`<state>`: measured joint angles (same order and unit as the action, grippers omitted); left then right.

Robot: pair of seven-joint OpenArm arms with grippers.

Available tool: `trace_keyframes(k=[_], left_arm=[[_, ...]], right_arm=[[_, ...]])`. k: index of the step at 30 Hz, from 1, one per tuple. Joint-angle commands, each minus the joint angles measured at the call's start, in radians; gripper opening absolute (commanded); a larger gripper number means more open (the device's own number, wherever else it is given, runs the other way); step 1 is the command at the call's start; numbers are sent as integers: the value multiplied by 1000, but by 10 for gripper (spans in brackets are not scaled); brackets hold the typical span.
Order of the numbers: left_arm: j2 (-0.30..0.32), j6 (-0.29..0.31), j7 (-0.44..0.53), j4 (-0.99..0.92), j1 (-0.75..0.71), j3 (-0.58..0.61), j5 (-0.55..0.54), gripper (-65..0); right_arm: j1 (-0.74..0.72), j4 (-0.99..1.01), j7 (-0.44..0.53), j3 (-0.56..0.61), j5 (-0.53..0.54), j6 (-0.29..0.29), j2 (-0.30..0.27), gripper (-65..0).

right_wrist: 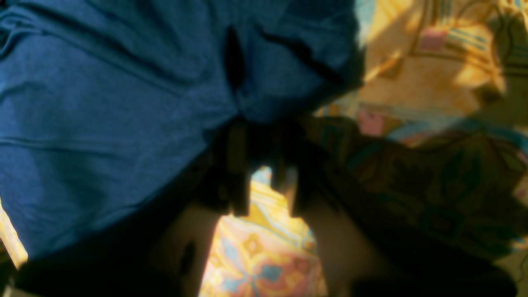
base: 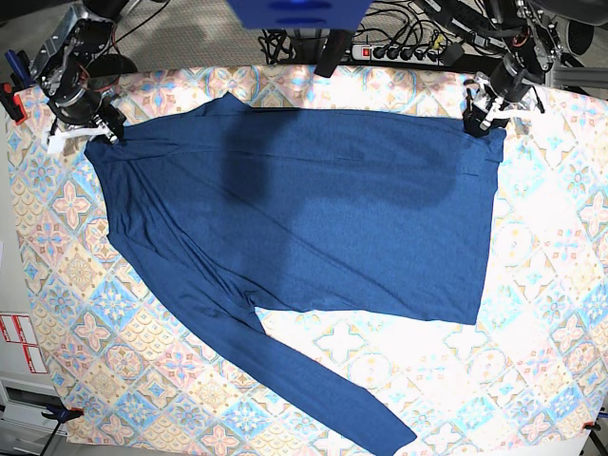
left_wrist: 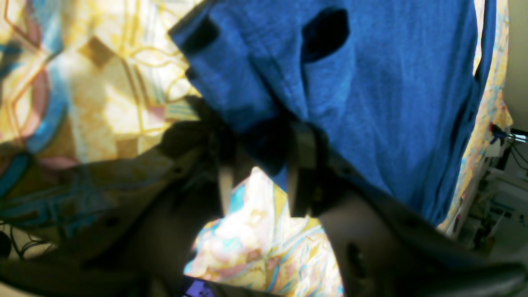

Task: Fold the T-shirt properly
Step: 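Pull the gripped edge toward the robot with both grippers, spreading the shirt, then open both grippers and raise them away from the shirt edge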

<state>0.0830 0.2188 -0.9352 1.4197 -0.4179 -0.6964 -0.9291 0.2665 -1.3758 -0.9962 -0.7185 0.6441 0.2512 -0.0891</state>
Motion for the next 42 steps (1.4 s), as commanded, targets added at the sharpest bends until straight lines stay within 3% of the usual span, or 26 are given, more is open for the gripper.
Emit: trace_keyframes(k=[1, 11, 18, 35, 37, 42], left_arm=[[7, -34, -23, -1, -28, -6, 64, -397], [7, -34, -21, -1, -40, -9, 63, -334], [10, -34, -17, 0, -39, -9, 63, -330], [11, -34, -21, 51, -83, -10, 61, -329], [11, -34, -21, 51, -92, -10, 63, -304], [13, -31, -21, 51, -100, -10, 64, -138]], right_arm=[[10, -7, -11, -8, -34, -17, -14, -505], [20, -40, -11, -8, -34, -17, -10, -497], [32, -119, -11, -8, -34, -17, 10, -418], [30, -126, -11, -60, -31, -17, 25, -414], [30, -126, -11, -60, -31, -17, 25, -413], [29, -124, -11, -60, -31, -17, 25, -413]])
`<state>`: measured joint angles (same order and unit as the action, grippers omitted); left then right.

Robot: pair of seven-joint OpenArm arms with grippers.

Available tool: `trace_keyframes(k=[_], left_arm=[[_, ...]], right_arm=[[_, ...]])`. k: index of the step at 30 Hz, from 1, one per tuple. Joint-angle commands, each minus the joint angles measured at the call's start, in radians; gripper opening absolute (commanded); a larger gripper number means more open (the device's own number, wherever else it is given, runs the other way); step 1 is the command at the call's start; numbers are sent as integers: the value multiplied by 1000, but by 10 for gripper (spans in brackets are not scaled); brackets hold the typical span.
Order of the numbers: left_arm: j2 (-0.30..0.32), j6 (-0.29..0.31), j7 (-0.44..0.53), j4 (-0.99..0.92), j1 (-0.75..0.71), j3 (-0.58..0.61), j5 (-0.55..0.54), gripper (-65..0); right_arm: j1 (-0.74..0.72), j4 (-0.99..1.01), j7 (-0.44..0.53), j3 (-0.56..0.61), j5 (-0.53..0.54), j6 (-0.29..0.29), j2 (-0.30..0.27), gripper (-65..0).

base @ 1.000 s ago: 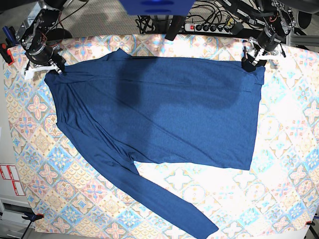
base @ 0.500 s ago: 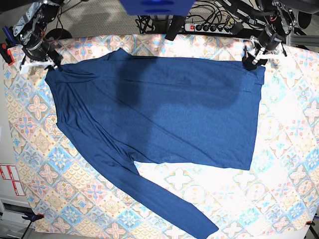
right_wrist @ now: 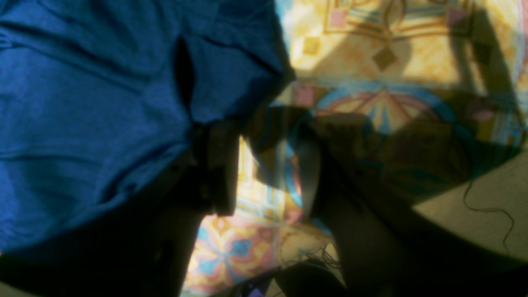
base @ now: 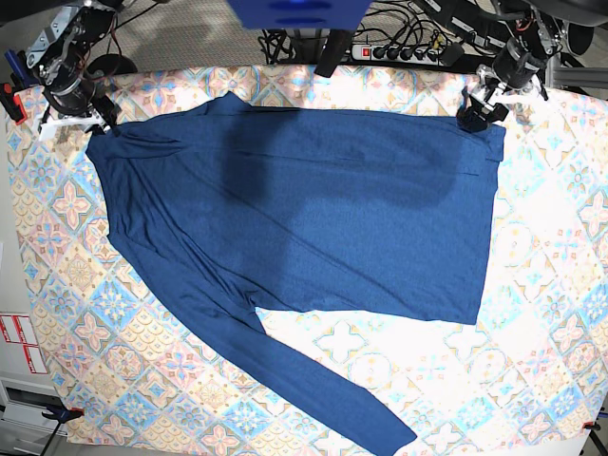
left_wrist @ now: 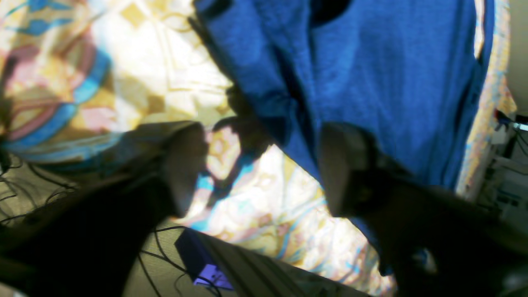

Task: Fold the T-shirt properly
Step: 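Open both grippers and raise them away from the shirt edge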

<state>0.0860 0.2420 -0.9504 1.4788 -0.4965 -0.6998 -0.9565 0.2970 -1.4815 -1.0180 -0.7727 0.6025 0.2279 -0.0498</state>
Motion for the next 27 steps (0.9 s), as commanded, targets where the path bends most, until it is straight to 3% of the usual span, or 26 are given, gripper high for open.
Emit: trace_keyframes(k=[1, 5, 13, 27], left_arm=[[10, -53, -6, -8, -20, -7, 92, -97], [8, -48, -6, -8, -23, -7, 78, -16], [11, -48, -6, 38, -89, -73, -63, -19], [10, -48, -6, 217, -136, -186, -71, -20]], right_arm=[[-3, -17, 11, -6, 10, 6, -14, -413], [-3, -11, 11, -6, 9, 6, -14, -413], [-3, -11, 11, -6, 7, 6, -14, -413], [24, -26, 11, -6, 7, 6, -14, -416]])
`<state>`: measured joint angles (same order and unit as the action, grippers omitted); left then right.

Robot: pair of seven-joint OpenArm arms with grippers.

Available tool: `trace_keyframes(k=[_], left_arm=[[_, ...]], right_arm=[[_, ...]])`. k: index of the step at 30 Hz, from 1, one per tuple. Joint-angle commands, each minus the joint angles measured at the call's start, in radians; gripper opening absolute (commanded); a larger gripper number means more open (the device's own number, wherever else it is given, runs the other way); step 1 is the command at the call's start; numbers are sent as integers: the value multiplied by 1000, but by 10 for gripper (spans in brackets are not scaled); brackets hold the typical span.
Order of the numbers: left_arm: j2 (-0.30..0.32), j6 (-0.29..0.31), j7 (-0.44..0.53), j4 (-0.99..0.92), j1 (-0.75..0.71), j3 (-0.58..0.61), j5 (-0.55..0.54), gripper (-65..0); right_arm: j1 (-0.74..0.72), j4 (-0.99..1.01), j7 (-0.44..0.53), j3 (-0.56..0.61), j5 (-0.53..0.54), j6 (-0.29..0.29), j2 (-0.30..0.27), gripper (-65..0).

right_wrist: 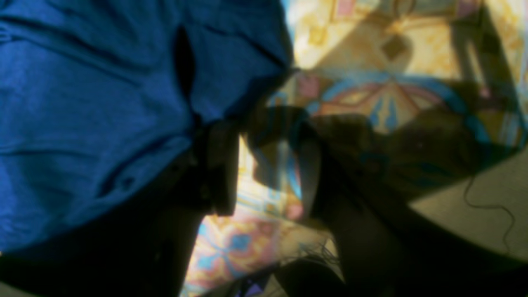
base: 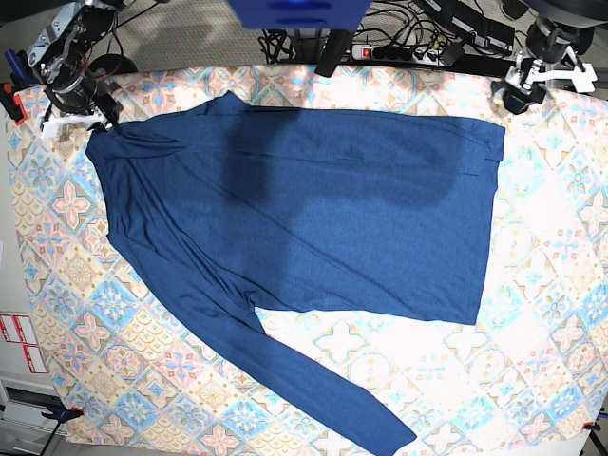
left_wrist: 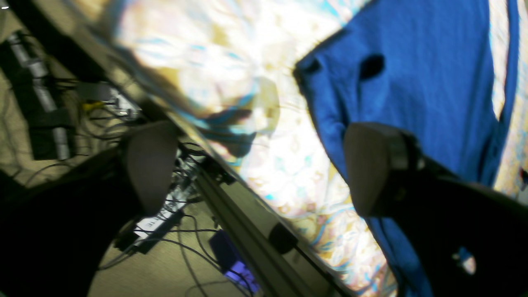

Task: Fold the T-shirt properly
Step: 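Open both grippers and raise them away from the shirt edge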

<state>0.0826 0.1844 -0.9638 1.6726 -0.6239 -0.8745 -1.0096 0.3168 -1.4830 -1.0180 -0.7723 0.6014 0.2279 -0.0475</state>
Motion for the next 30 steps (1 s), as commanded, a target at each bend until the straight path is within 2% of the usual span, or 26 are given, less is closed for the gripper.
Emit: trace_keyframes(k=[1, 8, 14, 21, 30], left_arm=[[13, 10, 7, 33, -7, -22, -16, -20], [15, 10, 10, 97, 6, -42, -13, -20], [15, 10, 7, 123, 25, -55, -15, -20], [16, 10, 7, 185, 25, -56, -13, -20], [47, 10, 9, 189, 51, -59, -12, -20]], right_arm=[[9, -32, 14, -6, 9, 6, -16, -416], [37, -114, 18, -34, 10, 6, -15, -417], [37, -203, 11, -89, 9, 6, 16, -415], [41, -258, 11, -91, 9, 6, 25, -415], [48, -259, 12, -91, 9, 6, 25, -417]])
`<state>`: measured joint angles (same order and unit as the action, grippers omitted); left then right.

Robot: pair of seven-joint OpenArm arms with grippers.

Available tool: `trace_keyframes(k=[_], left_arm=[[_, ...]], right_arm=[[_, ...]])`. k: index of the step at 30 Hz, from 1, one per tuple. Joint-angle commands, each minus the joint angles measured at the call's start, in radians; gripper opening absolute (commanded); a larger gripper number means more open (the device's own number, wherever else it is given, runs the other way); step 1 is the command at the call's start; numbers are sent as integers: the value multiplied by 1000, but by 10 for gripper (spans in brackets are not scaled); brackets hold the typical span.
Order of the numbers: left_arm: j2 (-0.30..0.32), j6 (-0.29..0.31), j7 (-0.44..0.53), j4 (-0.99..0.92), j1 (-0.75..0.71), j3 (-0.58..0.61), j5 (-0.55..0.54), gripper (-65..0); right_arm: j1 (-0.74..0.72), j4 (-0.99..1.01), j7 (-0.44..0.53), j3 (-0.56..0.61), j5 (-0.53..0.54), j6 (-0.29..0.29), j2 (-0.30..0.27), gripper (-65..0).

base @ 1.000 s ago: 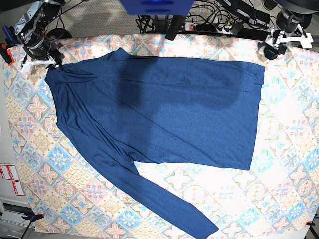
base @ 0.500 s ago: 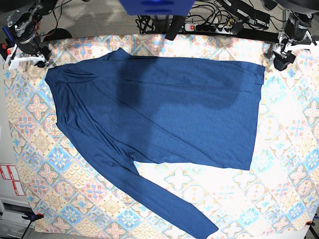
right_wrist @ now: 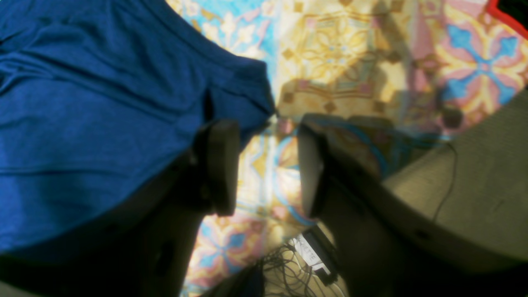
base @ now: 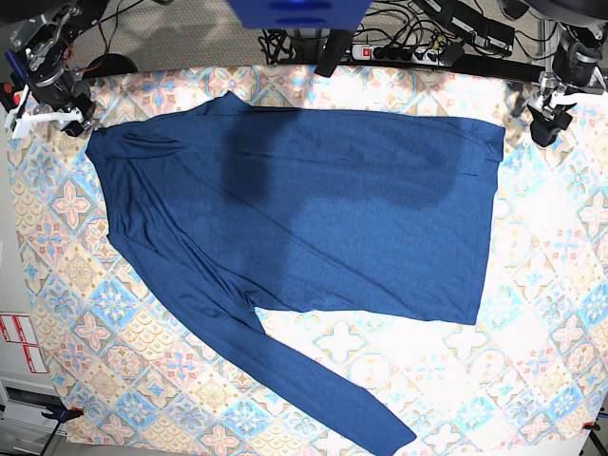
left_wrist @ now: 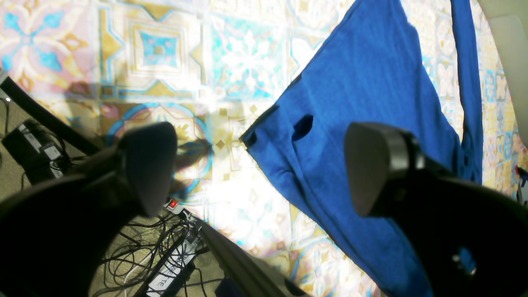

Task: Fold the T-shirt properly
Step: 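Open both grippers and raise them away from the shirt edge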

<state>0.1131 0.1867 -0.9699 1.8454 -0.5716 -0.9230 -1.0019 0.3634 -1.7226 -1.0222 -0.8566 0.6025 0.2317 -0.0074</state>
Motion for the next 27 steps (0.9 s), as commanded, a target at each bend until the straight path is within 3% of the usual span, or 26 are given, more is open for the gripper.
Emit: trace_keyframes(k=[1, 7, 17, 27], left_arm=[[26, 7, 15, 17, 6, -20, -19, -20], [38, 7, 13, 15, 69, -43, -7, -20], [63, 7, 13, 12, 220, -34, 168, -20], [63, 7, 13, -69, 342, 95, 262, -20]], right_arm=[[1, -20, 16, -6, 7, 2, -15, -417], [-2, -20, 18, -6, 7, 2, -15, -417], [-43, -20, 15, 1, 6, 2, -36, -418], [-91, -17, 15, 98, 6, 2, -62, -418]])
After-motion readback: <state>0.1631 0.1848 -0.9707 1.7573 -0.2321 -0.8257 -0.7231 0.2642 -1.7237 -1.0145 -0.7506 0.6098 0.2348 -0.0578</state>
